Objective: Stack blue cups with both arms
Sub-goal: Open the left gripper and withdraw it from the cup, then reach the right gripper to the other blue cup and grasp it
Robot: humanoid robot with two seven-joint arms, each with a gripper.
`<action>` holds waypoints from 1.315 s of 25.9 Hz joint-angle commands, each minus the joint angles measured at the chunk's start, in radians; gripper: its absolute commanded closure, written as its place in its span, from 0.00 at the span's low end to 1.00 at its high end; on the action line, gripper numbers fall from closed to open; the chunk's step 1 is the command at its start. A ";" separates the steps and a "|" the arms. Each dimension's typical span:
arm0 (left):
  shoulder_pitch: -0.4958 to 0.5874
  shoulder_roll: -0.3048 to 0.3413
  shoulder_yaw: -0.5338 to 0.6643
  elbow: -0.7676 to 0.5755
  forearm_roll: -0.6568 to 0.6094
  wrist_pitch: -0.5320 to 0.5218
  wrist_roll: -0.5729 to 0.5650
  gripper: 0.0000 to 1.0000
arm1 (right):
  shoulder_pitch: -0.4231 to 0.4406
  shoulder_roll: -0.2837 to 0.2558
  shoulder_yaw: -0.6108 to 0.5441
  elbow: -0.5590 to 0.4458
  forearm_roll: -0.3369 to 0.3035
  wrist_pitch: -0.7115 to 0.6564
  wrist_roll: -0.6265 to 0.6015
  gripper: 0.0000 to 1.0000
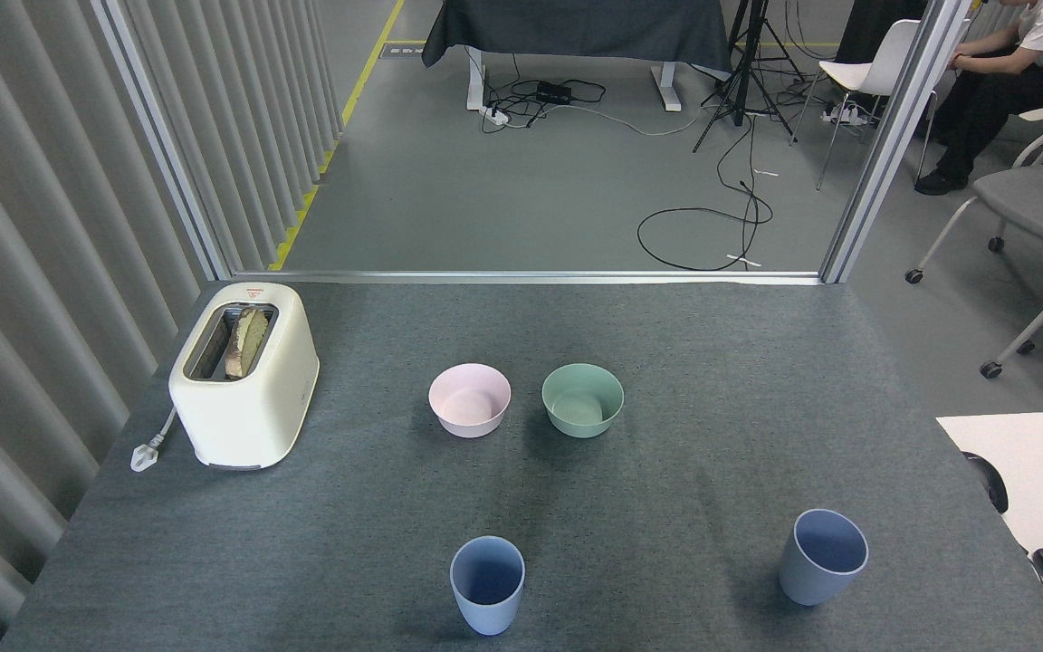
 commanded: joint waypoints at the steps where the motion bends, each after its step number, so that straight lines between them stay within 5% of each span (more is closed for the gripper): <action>1: 0.018 -0.003 0.088 -0.003 0.022 0.006 0.036 0.00 | -0.043 -0.006 -0.014 0.041 0.002 0.042 0.017 0.00; 7: 0.010 -0.007 0.104 0.000 0.029 0.017 0.071 0.00 | -0.144 -0.043 -0.040 0.113 0.002 0.042 0.066 0.00; 13: 0.020 -0.006 0.107 0.016 0.032 0.014 -0.012 0.00 | -0.226 -0.077 -0.040 0.176 0.004 0.042 0.092 0.00; 21: -0.005 0.005 0.110 0.017 0.239 -0.003 -0.023 0.00 | -0.287 -0.081 -0.040 0.246 0.004 0.041 0.094 0.00; 34: -0.010 0.019 0.110 0.027 0.233 0.009 -0.010 0.00 | -0.401 -0.088 -0.040 0.352 -0.001 0.041 0.094 0.00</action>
